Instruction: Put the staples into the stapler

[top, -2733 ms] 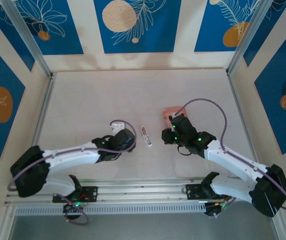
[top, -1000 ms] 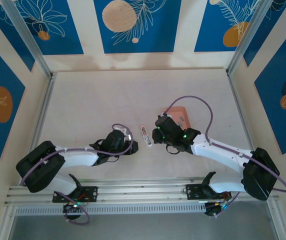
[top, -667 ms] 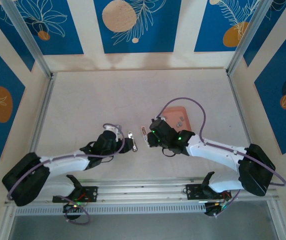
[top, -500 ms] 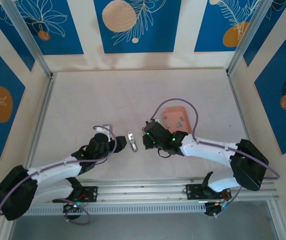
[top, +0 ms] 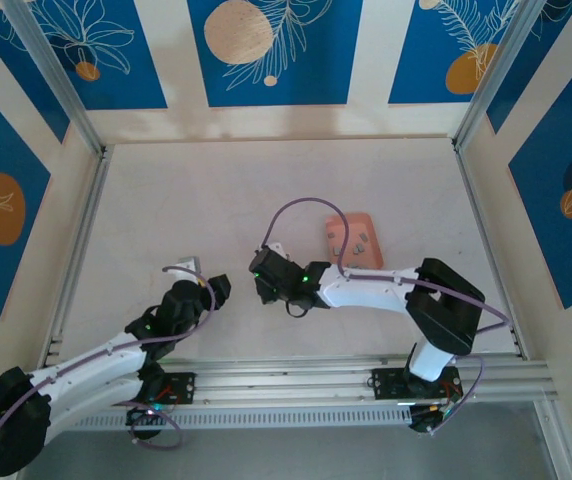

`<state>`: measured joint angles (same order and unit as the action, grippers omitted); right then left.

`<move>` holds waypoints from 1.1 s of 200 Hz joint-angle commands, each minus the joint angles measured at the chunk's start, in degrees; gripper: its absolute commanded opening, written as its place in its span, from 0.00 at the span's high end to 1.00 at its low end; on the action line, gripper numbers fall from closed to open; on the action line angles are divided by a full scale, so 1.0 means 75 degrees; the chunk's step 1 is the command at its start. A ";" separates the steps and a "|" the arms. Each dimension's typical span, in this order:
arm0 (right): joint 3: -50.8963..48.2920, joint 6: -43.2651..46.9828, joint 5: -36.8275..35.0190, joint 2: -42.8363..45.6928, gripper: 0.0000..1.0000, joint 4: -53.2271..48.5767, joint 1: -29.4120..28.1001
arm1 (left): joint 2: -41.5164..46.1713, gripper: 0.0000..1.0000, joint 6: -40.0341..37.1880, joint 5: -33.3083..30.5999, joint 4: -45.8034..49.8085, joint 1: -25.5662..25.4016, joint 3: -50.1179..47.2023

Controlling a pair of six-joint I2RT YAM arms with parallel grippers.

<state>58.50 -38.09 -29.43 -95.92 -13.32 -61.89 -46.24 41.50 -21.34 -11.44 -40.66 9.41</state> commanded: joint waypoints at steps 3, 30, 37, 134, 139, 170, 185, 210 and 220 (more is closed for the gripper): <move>0.0273 -0.0188 -0.0407 -0.0249 0.85 -0.0385 -0.0089 | -0.0047 0.33 -0.0142 -0.0222 0.0055 0.0100 -0.0072; 0.0309 -0.0295 -0.0430 -0.0397 0.85 -0.0482 -0.0113 | -0.0126 0.33 -0.0189 -0.0206 -0.0007 0.0135 -0.0071; 0.0309 -0.0303 -0.0415 -0.0432 0.85 -0.0485 -0.0107 | -0.0144 0.33 -0.0200 -0.0204 -0.0027 0.0137 -0.0071; 0.0473 -0.0210 -0.0295 -0.0768 0.85 -0.0405 -0.0150 | -0.0343 0.33 -0.0219 -0.0031 -0.0220 0.0219 -0.0045; 0.0473 -0.0209 -0.0294 -0.0769 0.85 -0.0393 -0.0149 | -0.0350 0.33 -0.0222 -0.0029 -0.0215 0.0228 -0.0046; 0.0485 -0.0137 -0.0248 -0.0781 0.85 -0.0281 -0.0156 | -0.0351 0.33 -0.0235 -0.0005 -0.0231 0.0231 -0.0036; 0.0497 -0.0125 -0.0254 -0.0792 0.85 -0.0251 -0.0161 | -0.0348 0.33 -0.0235 0.0009 -0.0232 0.0249 -0.0033; 0.0519 -0.0102 -0.0251 -0.0781 0.85 -0.0239 -0.0154 | -0.0339 0.33 -0.0248 0.0023 -0.0226 0.0266 -0.0030; 0.0520 -0.0102 -0.0249 -0.0793 0.85 -0.0239 -0.0155 | -0.0339 0.33 -0.0253 0.0037 -0.0231 0.0260 -0.0036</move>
<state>60.73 -39.07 -30.92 -101.49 -15.68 -62.59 -48.62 40.71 -21.45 -11.57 -39.48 9.41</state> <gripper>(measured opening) 0.150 0.671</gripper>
